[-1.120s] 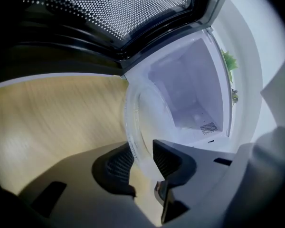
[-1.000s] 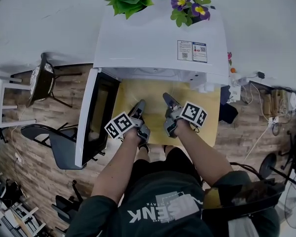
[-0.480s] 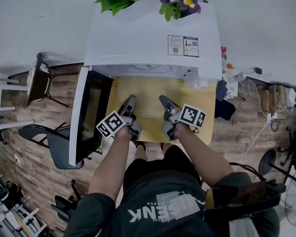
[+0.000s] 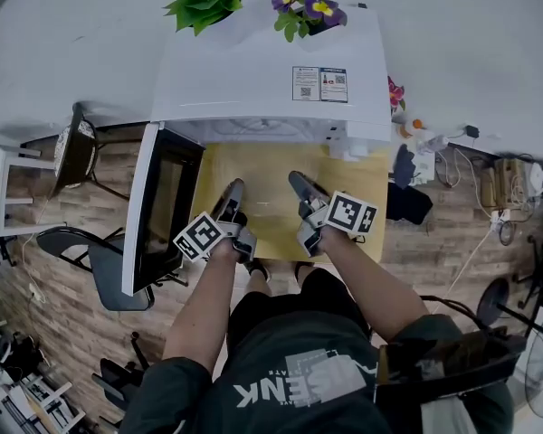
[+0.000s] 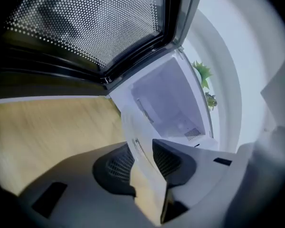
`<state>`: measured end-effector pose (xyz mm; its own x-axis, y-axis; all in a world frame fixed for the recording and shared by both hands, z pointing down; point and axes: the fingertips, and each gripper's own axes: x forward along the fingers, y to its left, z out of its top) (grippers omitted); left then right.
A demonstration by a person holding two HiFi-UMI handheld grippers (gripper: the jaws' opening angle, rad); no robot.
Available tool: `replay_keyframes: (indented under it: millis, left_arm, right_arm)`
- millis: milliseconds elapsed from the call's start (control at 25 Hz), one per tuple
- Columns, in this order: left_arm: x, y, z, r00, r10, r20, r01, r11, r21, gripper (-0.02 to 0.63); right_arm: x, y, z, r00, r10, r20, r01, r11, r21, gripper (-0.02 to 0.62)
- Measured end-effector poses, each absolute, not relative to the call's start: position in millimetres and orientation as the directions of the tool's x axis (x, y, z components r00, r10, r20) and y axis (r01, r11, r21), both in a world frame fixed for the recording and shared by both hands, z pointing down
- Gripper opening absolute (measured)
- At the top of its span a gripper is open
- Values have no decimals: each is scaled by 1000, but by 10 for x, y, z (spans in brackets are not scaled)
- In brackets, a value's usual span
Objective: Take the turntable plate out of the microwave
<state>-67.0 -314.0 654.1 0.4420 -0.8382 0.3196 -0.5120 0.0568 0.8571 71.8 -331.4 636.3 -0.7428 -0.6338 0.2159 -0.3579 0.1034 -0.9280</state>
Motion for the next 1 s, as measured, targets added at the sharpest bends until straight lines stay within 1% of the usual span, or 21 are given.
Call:
replay_keyframes:
  millis: [120,440,600,760,1000]
  left_arm:
    - [-666,-3112,6498,447,-846,290,-491,39,870,123]
    - [-640,-2991,6241,418,-866,272,-516,20,856,123]
    - [-658,-2760,6093,423,-861,282,-538,11,843,123]
    - [-679,-2533,5894,445,-853,273,-563,-30,826,123]
    - [-762,-2218,5589,485,-838,249,-558,-78,826,124]
  right_arm:
    - [704,-3317,6254,-758,-622,197,-364,152,-919,78]
    - [703,-3252,5998,-788,-595,155,-353,232,-906,80]
    - [697,-3032,5914,-790,-592,156,-352,231,-907,84]
    - [679,-2785,5756,-783,-605,146,-356,242,-903,87]
    - [609,-2416,5428,-752,-645,135,-365,237,-900,87]
